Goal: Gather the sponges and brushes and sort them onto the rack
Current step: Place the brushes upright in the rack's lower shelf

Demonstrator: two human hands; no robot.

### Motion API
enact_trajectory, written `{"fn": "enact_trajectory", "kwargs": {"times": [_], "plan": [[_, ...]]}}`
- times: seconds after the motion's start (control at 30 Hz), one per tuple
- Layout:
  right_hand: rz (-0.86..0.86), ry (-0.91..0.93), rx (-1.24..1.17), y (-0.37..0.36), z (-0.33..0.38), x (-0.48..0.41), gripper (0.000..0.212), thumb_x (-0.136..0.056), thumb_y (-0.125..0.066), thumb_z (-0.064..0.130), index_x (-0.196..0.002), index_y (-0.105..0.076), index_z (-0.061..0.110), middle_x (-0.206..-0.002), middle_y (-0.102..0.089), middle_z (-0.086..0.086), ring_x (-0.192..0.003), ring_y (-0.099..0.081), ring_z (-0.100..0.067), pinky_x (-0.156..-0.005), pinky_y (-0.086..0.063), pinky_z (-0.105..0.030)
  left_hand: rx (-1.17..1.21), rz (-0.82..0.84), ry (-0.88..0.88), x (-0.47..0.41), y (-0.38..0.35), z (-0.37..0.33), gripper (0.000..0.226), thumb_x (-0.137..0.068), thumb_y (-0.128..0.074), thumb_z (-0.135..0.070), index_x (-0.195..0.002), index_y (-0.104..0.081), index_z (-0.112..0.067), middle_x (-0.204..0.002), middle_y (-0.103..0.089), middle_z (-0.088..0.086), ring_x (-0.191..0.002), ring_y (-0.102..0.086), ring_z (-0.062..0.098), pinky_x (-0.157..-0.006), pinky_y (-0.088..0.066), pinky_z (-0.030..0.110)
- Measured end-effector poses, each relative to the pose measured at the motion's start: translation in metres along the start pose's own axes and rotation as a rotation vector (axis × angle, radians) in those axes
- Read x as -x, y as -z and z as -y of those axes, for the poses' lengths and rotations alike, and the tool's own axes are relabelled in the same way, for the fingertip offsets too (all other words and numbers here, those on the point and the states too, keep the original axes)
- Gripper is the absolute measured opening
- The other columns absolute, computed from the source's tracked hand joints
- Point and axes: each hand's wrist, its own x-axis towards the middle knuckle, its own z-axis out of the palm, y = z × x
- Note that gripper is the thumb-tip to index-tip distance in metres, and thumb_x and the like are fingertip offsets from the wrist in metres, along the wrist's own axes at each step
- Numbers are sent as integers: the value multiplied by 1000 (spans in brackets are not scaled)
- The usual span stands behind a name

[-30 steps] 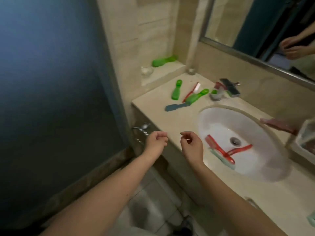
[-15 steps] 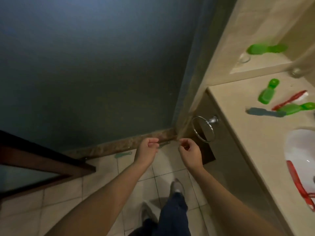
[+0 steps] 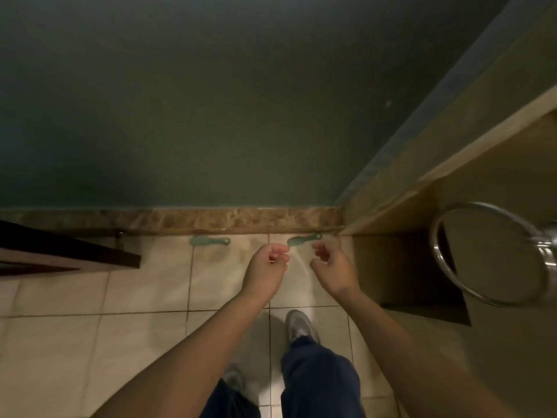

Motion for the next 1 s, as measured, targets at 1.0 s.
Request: {"fn": "enact_trajectory", "kwargs": {"times": [1.0], "plan": [[81,312,664,-201,-262,-317,58,-88,-56,15,-142,-44,33,-144,-49,1,-130,-46,-22,-102,-42,-35,44,-40,62,-332,-106,278,30,-92,-42,3,-113,-56,-15,-106,-60,4,-101,-58,21,-84,-44,27]]}}
